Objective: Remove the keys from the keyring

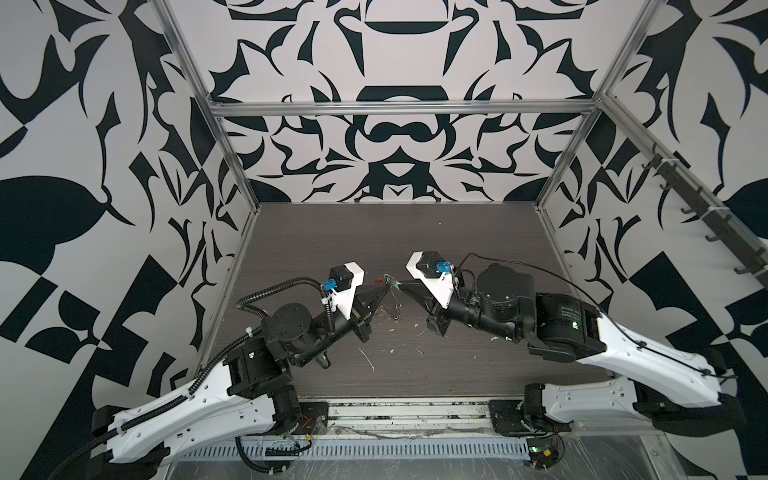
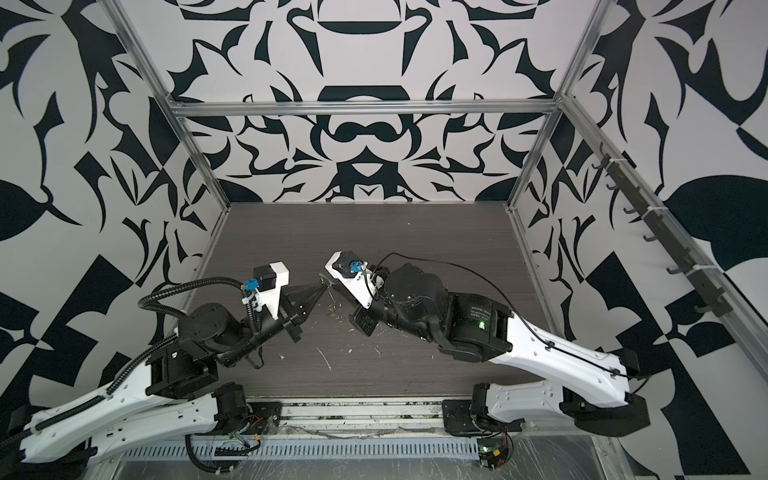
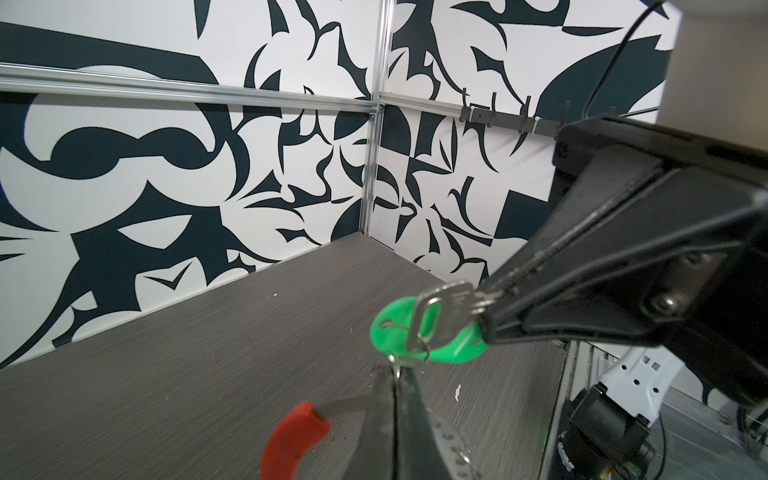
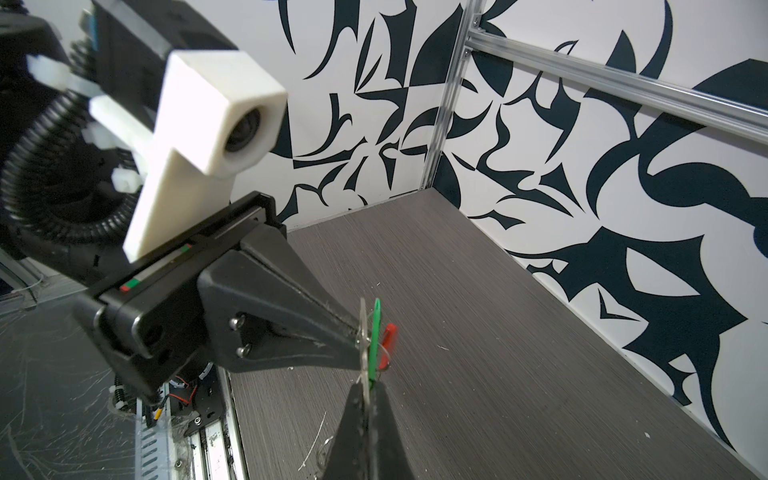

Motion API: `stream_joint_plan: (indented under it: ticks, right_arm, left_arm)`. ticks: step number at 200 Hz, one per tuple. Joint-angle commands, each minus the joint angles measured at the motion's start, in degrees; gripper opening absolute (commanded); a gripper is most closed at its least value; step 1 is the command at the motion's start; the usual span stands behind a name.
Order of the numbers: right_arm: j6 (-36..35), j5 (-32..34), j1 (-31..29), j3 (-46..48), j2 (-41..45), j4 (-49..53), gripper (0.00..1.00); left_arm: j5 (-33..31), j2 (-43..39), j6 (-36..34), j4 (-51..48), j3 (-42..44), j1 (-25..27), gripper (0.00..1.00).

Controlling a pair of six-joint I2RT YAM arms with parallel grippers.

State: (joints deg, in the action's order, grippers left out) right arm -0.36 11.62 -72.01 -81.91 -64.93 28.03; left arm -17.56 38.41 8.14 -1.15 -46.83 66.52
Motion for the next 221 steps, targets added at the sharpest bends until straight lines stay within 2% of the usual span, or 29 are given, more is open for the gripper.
stream_joint_plan:
  ticks: [1,14,32,73,146,221]
  right_arm:
    - [0.41,0.33,-0.38,-1.54,1.48,-3.16,0.00]
    - [0.38,0.33,-0.33,-1.59,1.47,-3.16,0.00]
    - [0.36,0.14,-0.37,-1.76,1.47,-3.27,0.00]
    - [0.36,0.13,-0.33,-1.72,1.82,-4.24,0.00]
    - [0.22,0.33,-0.36,-2.44,2.35,-4.47,0.00]
    - [0.36,0.51,-0.35,-2.73,2.16,-3.91,0.00]
  left_arm:
    - [0.28,-0.44,0.62,1.23,-1.73,0.10,0.00]
    - [0.38,-0.53,0.60,1.24,-1.61,0.13,0.00]
    - [0.34,-0.56,0.71,1.24,-1.52,0.16,0.08]
    - [-0.13,-0.69,1.05,1.24,-1.11,0.12,0.17]
    - [-1.11,-1.42,1.31,1.15,0.06,0.16,0.17]
    - [-1.21,-1.66,1.33,1.15,-0.08,0.17,0.02]
